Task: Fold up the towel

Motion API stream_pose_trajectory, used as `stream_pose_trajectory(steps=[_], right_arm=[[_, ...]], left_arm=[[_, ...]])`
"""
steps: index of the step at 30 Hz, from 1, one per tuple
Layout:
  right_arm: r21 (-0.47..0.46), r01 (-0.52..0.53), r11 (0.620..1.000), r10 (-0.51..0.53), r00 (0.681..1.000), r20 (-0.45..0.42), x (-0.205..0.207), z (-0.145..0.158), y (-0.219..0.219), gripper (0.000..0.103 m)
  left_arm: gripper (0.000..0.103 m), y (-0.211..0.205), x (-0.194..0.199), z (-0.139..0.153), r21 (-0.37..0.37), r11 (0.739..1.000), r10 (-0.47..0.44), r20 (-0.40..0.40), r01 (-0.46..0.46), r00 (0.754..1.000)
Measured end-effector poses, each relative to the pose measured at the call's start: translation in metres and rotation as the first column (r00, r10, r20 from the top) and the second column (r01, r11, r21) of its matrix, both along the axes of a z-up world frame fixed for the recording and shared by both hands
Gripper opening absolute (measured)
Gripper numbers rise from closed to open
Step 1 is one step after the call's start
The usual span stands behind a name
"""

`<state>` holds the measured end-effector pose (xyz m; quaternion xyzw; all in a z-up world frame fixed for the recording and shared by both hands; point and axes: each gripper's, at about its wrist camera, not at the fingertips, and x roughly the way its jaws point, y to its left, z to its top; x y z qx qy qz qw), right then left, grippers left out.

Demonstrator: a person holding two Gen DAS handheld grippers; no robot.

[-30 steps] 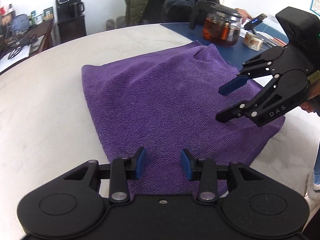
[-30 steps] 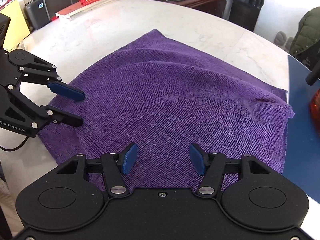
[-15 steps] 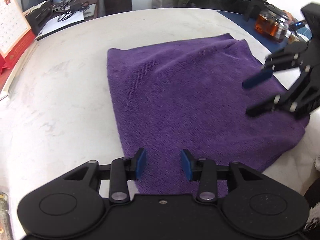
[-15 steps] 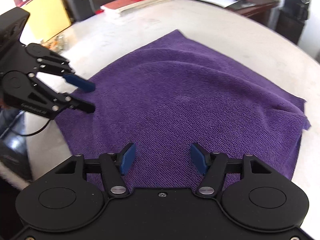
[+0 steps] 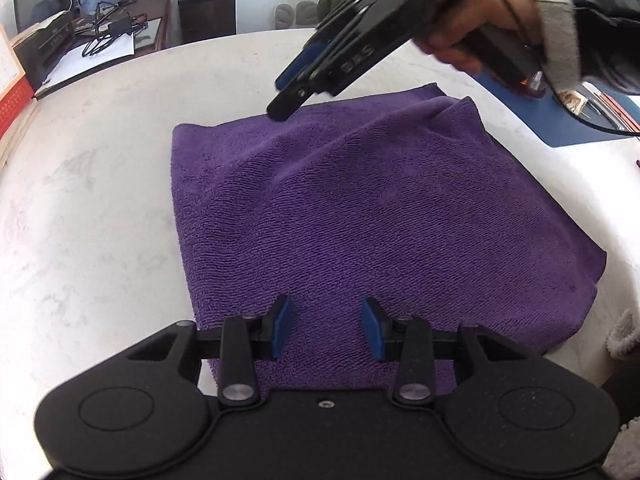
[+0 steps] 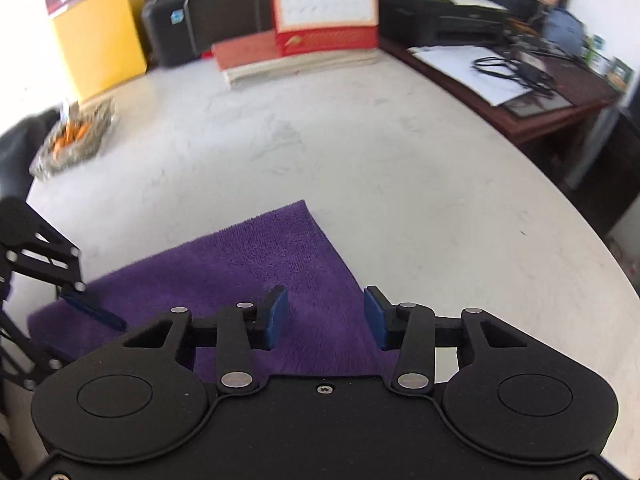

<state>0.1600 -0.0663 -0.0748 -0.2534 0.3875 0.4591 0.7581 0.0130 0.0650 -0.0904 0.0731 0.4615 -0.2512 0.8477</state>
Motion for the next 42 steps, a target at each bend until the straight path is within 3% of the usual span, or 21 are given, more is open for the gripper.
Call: stream_pose_trajectory(steps=[7,14,16,18,20,34,38,42], right_arm=[[-0.083,-0.074,0.994,0.071,0.997,-0.036,0.001,-0.022,0.018,0.036],[-0.091,-0.071,0.993,0.066,0.996,-0.055,0.004,-0.021,0.011,0.036],[-0.098,-0.101,0.990,0.096,0.994,-0.055,0.002,-0.020,0.013,0.026],[-0.112,-0.131,0.985,0.125,0.991,-0.054,-0.002,-0.018,0.017,0.009],[-0.122,-0.148,0.981,0.143,0.988,-0.051,-0.003,-0.018,0.019,0.004],[-0.145,-0.195,0.970,0.207,0.975,0.077,0.012,-0.020,0.034,0.004],[-0.130,-0.152,0.980,0.169,0.977,0.130,0.017,-0.019,0.030,0.007],[-0.047,0.003,0.999,0.004,0.988,0.157,0.032,0.006,-0.003,0.008]], left_arm=[[0.037,0.004,0.000,-0.001,-0.019,1.000,-0.007,0.006,0.007,1.000],[0.037,0.006,-0.002,-0.002,-0.022,0.999,-0.024,0.017,0.024,1.000],[0.038,0.007,-0.002,-0.002,-0.024,0.999,-0.026,0.017,0.026,1.000],[0.038,0.009,-0.001,-0.003,-0.028,0.999,-0.029,0.016,0.029,0.999],[0.038,0.010,-0.001,-0.003,-0.028,0.999,-0.031,0.016,0.032,0.999],[0.038,0.007,-0.003,-0.002,0.001,0.999,-0.046,0.012,0.046,0.999],[0.038,0.004,-0.005,-0.001,0.018,0.999,-0.048,0.013,0.048,0.999],[0.039,0.001,-0.006,-0.001,0.033,0.998,-0.058,0.014,0.057,0.998]])
